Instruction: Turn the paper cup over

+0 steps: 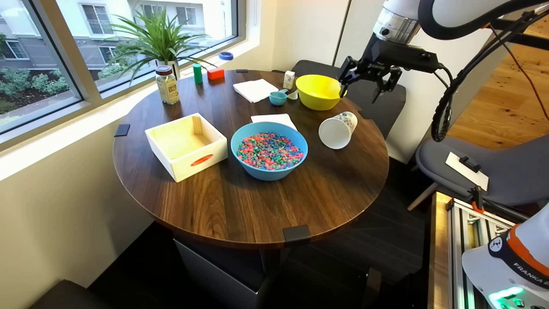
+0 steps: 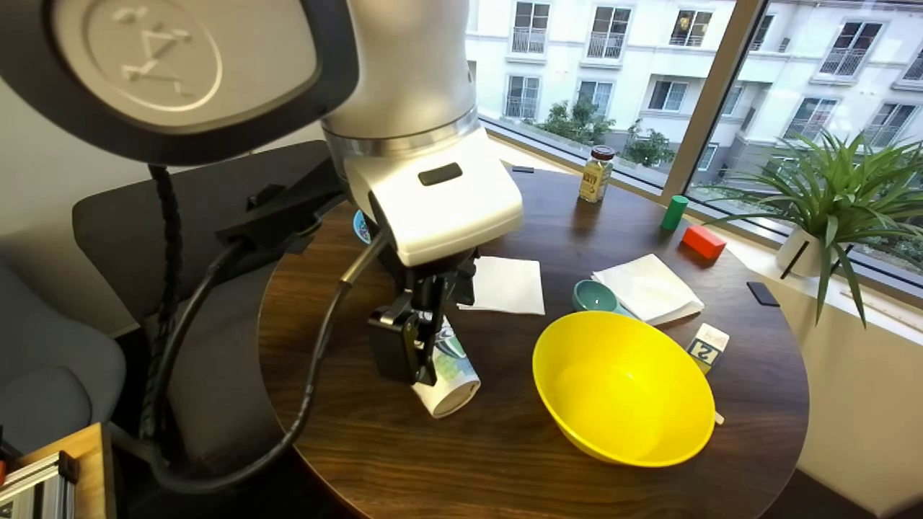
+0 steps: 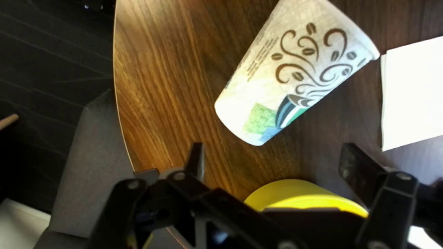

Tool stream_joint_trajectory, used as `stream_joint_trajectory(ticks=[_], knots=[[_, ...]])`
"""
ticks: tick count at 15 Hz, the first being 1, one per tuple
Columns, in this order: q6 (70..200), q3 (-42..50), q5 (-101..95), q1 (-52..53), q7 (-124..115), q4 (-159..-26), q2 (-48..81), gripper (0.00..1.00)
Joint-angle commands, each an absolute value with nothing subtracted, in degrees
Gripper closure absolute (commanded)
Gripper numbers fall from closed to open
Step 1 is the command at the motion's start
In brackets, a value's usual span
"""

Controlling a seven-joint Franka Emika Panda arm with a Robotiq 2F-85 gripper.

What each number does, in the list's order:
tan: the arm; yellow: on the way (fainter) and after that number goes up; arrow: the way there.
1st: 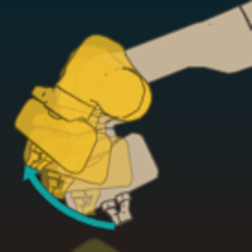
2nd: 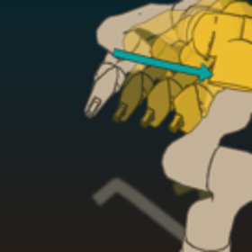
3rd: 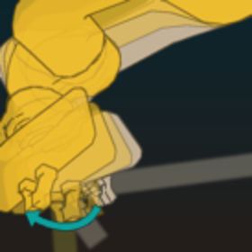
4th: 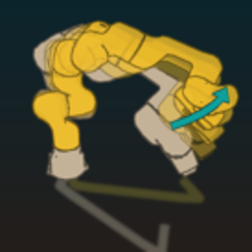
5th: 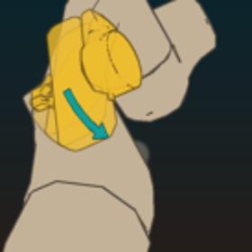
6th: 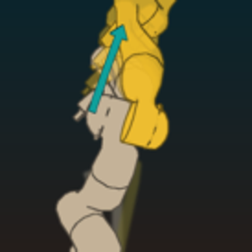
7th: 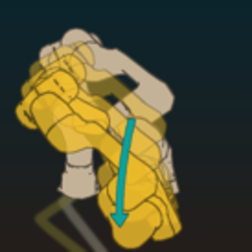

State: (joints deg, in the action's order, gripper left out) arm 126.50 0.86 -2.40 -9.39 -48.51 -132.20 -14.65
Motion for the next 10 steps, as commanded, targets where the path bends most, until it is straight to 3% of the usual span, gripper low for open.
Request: stream_joint_trajectory(ticks=[1,10], knots=[[125.5,1.8,1.6,-9.3,-52.4,-131.9,-12.7,0.0],[125.5,3.8,4.9,-9.3,-56.7,-131.5,-9.1,0.0]])
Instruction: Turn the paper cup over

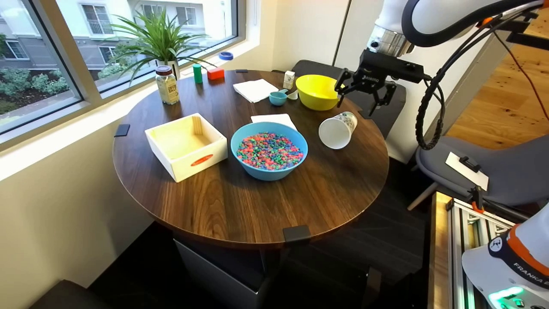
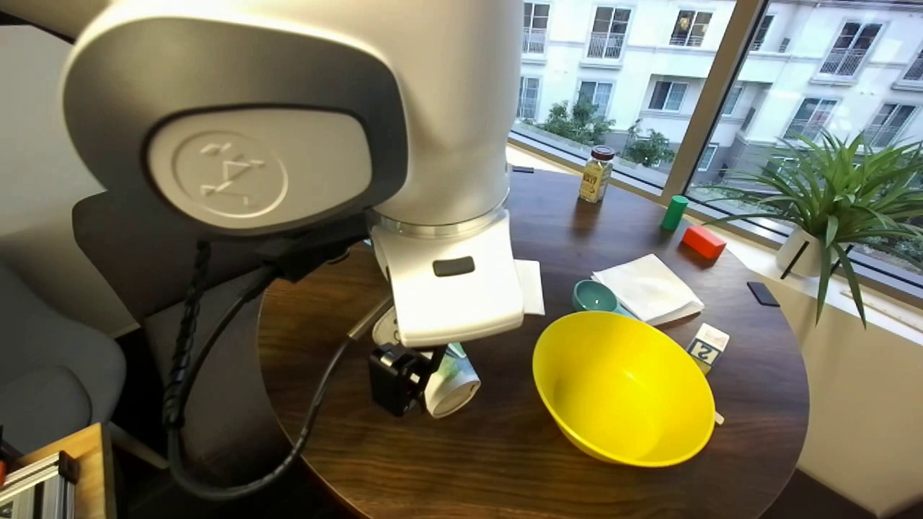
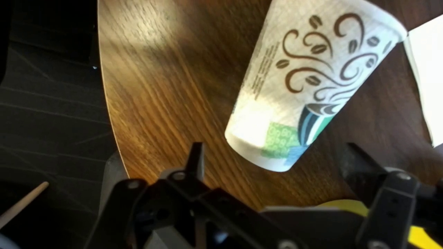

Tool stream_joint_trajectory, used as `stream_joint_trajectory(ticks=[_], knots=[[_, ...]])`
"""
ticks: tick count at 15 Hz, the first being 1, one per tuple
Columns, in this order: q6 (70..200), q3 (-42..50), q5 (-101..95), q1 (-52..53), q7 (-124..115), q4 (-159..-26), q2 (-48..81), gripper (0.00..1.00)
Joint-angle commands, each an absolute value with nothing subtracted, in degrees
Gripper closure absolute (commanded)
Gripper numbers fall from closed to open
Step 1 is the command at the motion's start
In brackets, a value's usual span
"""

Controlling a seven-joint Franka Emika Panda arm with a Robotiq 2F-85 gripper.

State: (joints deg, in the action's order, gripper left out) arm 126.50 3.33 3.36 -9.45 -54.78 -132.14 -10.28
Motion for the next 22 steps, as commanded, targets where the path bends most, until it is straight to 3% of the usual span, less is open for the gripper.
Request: stream_joint_trajectory(ticks=[1,22], knots=[[125.7,3.9,5.0,-9.3,-57.2,-131.5,-8.7,0.0],[127.0,5.6,7.5,-8.9,-60.9,-129.3,-2.7,0.0]])
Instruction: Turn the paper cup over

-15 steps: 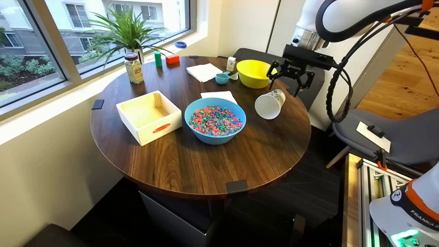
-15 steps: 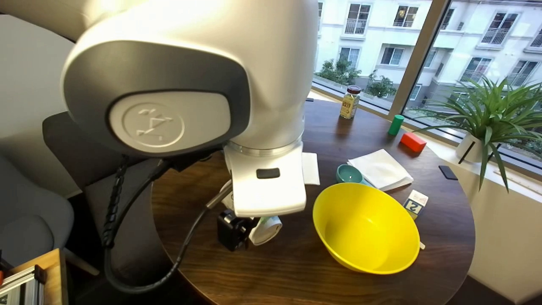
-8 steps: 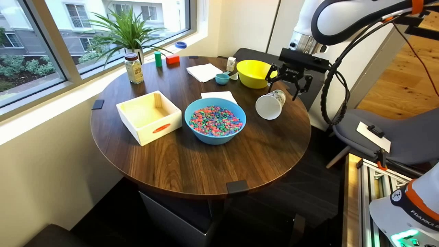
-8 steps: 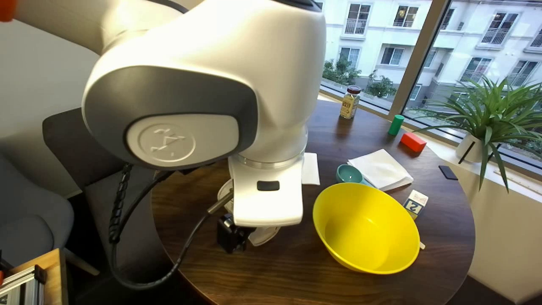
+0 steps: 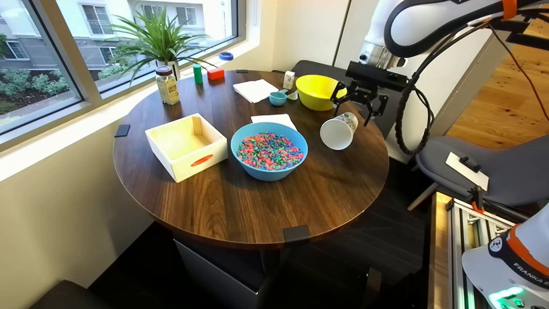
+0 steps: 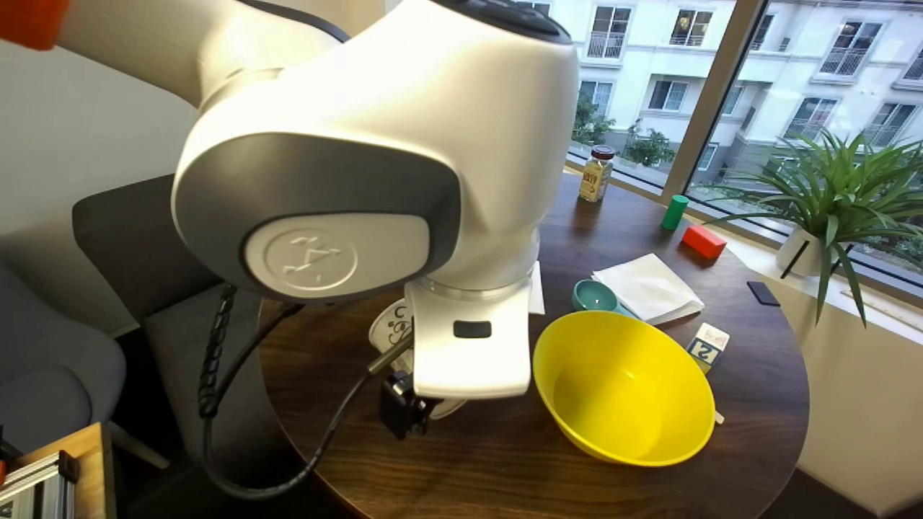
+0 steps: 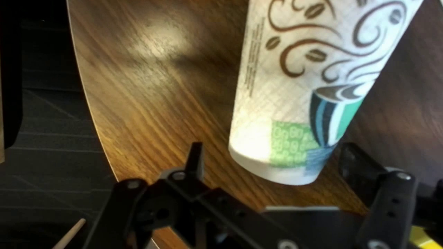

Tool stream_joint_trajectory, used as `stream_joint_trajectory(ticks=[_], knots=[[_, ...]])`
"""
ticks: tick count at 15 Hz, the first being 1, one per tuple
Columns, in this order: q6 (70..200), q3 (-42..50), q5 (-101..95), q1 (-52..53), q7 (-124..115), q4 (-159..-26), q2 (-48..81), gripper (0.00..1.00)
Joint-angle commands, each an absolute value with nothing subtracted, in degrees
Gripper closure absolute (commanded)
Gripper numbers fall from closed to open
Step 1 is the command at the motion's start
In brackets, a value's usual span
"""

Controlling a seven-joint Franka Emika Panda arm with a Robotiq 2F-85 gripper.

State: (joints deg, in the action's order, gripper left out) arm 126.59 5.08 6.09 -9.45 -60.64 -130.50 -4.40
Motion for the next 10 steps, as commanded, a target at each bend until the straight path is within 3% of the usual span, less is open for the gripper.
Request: stream_joint_trajectory(ticks=[1,10], knots=[[127.1,5.6,7.6,-8.9,-60.8,-129.1,-2.4,0.0],[127.1,5.5,9.5,-7.9,-60.2,-127.0,0.2,0.0]])
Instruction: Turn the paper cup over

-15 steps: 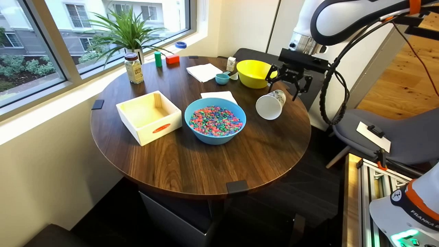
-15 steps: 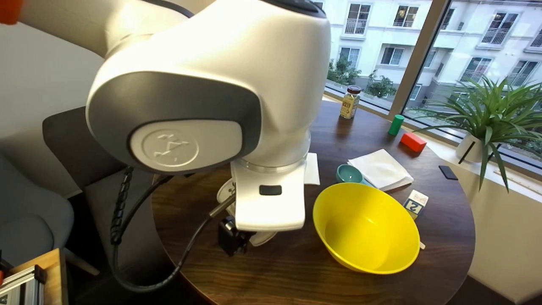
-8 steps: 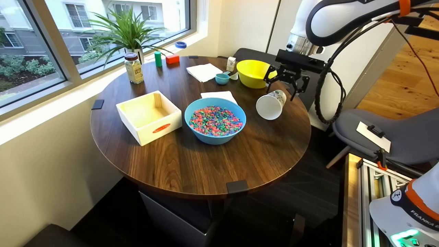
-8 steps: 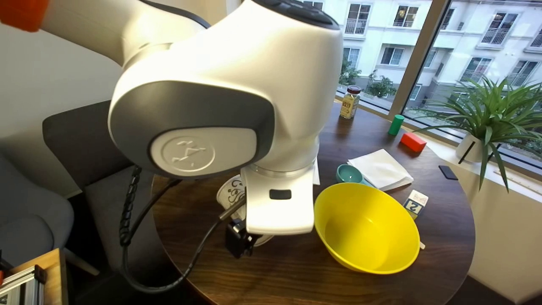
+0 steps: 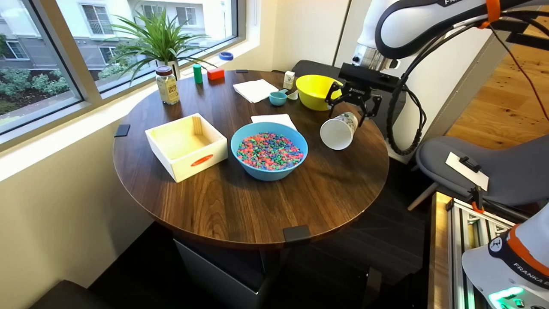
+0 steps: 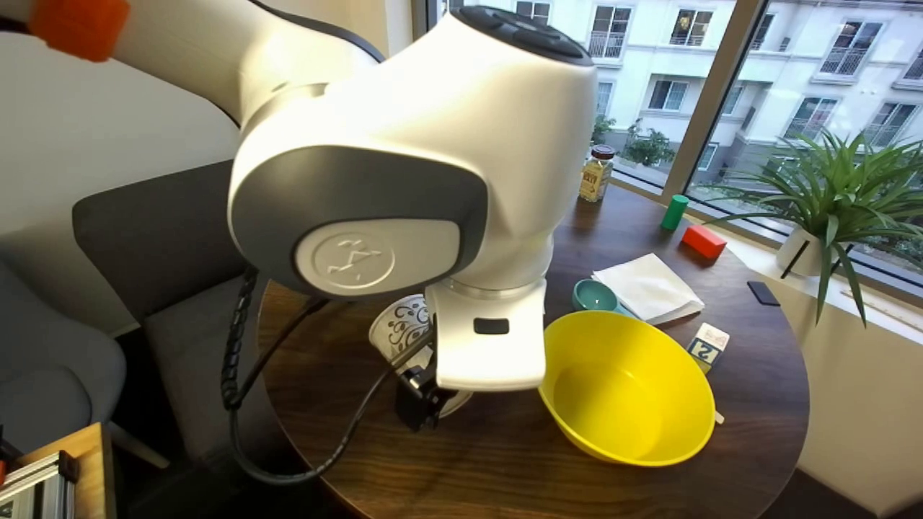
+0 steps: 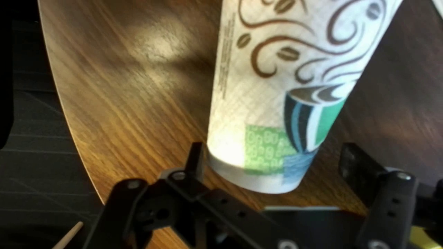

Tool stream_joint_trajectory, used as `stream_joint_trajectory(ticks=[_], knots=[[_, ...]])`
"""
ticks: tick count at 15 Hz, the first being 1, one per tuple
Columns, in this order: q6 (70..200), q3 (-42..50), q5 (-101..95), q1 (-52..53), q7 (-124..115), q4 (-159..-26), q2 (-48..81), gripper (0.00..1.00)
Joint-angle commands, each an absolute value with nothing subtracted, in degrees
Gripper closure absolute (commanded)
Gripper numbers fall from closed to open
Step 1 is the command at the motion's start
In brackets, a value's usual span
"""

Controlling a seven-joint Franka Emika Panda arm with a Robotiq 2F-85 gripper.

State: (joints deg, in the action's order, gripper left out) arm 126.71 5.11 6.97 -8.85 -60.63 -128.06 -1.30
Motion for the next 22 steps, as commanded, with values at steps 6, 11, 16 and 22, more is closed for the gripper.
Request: stream_joint_trajectory(ticks=[6,11,16,22], knots=[[127.1,5.5,10.3,-7.2,-60.1,-126.3,1.3,0.17],[126.7,5.3,8.6,-6.8,-60.9,-126.1,0.6,0.55],[126.0,4.6,3.6,-5.7,-63.4,-125.8,-1.3,0.6],[123.3,2.2,-11.6,-3.9,-72.2,-125.3,-3.5,0.6]])
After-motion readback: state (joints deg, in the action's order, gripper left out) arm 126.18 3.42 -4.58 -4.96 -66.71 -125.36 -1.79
